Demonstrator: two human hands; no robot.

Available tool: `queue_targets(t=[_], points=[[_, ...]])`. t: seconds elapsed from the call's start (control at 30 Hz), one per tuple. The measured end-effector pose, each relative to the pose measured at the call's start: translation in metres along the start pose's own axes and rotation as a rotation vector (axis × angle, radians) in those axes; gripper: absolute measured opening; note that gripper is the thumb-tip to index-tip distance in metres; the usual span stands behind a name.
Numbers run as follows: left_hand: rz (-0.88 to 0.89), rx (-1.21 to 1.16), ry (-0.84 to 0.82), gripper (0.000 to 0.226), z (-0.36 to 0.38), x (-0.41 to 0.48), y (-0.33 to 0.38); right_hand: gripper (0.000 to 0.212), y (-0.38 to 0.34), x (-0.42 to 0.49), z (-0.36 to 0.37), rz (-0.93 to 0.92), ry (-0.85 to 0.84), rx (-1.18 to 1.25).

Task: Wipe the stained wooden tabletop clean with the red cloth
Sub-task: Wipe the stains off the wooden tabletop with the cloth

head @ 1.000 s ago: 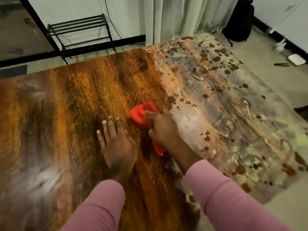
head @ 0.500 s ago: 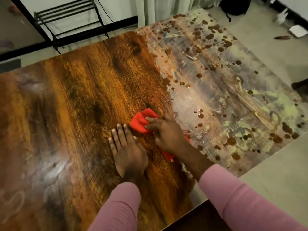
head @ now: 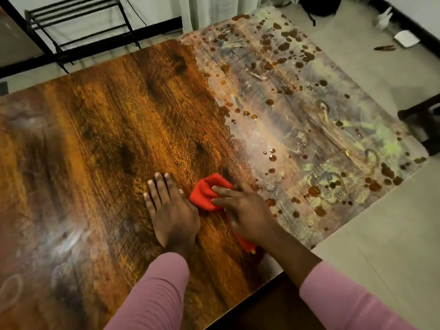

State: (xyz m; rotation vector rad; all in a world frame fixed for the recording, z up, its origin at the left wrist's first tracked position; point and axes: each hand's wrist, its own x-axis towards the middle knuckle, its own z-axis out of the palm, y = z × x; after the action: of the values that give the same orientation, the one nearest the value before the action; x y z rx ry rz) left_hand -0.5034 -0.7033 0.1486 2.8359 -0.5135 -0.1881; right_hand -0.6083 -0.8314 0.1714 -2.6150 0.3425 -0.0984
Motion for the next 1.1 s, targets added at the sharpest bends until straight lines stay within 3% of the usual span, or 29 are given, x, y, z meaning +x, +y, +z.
queue_targets(t=[0.07,0.17,0.23,0.3,0.4,0.5,0.67,0.73,0.87,0.97,1.03,1.1], points=[[-0.004,0.000,0.007,0.057,0.000,0.000,0.000,0.039,0.016,-0.003,-0.011,0.056,0.017,-0.046],[-0.001,-0.006,0.010,0.057,0.000,0.000,0.000,0.043,0.029,0.005,-0.021,0.364,0.184,-0.068],[0.002,-0.003,0.014,0.056,0.000,0.000,0.000,0.045,0.017,0.004,-0.016,0.441,0.208,-0.049],[0.000,-0.004,0.018,0.056,0.000,0.000,-0.001,0.046,-0.005,-0.013,-0.005,0.381,0.155,-0.023],[0.013,-0.008,0.040,0.055,0.002,0.000,-0.002,0.047,-0.028,-0.063,0.009,0.149,0.055,0.050],[0.021,-0.018,0.051,0.055,0.004,-0.001,-0.004,0.047,-0.016,-0.095,0.001,0.033,-0.038,-0.003],[0.040,-0.016,0.058,0.055,0.008,0.000,-0.009,0.047,0.021,-0.087,-0.024,0.523,0.202,-0.081],[0.036,-0.025,0.070,0.054,0.009,0.000,-0.008,0.049,0.007,-0.092,-0.016,0.577,0.209,-0.049],[0.042,-0.046,0.081,0.054,0.009,0.000,-0.007,0.048,-0.047,-0.135,0.007,0.270,0.037,0.019],[0.056,-0.055,0.074,0.053,0.009,0.000,-0.010,0.049,-0.042,-0.166,-0.003,0.037,-0.059,0.008],[0.064,-0.067,0.079,0.053,0.009,-0.001,-0.011,0.052,-0.015,-0.168,-0.019,0.170,-0.028,-0.021],[0.063,-0.101,0.099,0.050,0.009,-0.004,-0.010,0.050,0.014,-0.160,-0.037,0.463,0.115,-0.048]])
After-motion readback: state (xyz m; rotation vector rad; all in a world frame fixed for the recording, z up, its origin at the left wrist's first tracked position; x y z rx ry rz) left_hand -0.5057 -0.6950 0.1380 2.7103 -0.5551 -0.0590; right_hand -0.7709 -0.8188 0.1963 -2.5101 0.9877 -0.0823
